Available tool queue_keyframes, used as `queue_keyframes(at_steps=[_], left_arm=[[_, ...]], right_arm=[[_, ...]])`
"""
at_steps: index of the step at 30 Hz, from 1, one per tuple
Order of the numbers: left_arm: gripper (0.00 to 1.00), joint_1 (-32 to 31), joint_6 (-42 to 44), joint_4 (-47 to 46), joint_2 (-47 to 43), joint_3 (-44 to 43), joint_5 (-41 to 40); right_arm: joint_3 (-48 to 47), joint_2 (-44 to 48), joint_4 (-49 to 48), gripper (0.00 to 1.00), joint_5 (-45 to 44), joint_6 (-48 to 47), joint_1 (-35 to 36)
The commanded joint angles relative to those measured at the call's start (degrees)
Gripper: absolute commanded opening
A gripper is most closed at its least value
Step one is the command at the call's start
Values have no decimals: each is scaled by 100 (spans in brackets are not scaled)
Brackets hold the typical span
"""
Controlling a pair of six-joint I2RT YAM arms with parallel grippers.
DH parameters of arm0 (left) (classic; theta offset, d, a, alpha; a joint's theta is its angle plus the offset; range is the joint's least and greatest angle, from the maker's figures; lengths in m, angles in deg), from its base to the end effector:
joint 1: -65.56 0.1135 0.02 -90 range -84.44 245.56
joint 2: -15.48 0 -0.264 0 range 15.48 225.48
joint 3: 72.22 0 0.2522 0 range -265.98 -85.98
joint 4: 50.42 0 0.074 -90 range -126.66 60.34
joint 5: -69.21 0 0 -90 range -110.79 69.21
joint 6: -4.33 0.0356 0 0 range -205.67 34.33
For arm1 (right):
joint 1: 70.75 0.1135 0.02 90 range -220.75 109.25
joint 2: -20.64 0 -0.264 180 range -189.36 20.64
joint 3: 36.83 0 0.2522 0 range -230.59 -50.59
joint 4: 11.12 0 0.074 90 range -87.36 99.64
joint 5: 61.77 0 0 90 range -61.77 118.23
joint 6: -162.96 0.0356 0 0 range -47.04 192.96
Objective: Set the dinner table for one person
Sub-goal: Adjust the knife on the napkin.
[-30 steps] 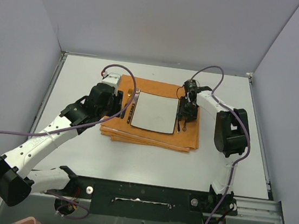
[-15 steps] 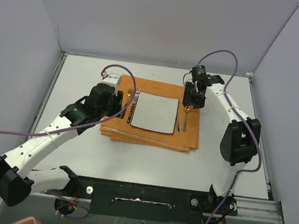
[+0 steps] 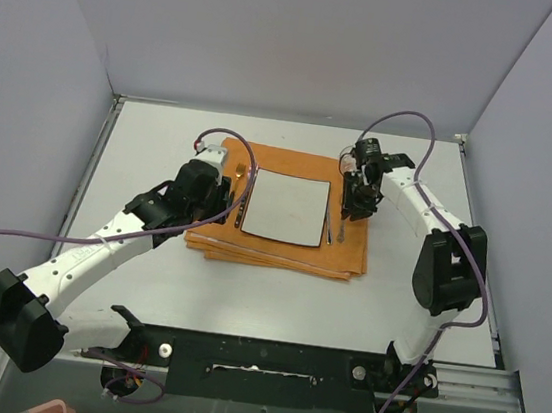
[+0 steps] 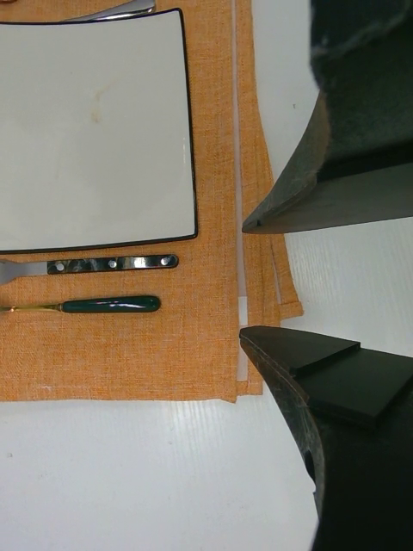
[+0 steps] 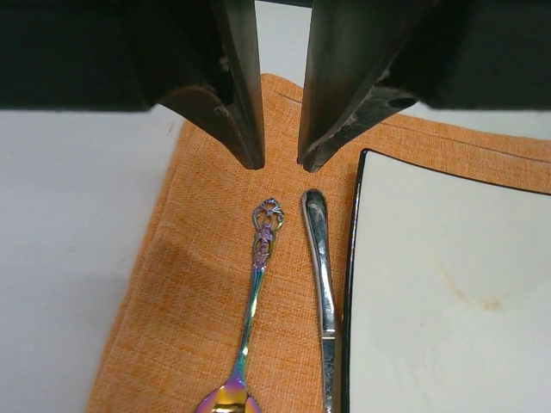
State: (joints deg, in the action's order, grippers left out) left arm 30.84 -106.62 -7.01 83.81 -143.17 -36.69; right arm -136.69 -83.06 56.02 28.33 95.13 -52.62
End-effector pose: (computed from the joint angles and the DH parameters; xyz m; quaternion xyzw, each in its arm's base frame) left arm 0.2163 -0.1380 0.2997 0.0508 0.9009 -0.0813 0.4234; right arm 0.3515 0.1152 0.2495 0.0346 0.9856 0.0577 0.1548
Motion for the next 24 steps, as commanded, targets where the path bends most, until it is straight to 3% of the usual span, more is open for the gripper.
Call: queue_keyframes(at_steps=[1, 24], left_arm=[[45, 19, -114, -389, -11, -49, 88], [45, 32, 88, 9, -412, -129, -54]], right_arm=[[109, -77, -227, 25, 258, -255, 142], [-183, -1237, -1179, 23, -256, -656, 648]])
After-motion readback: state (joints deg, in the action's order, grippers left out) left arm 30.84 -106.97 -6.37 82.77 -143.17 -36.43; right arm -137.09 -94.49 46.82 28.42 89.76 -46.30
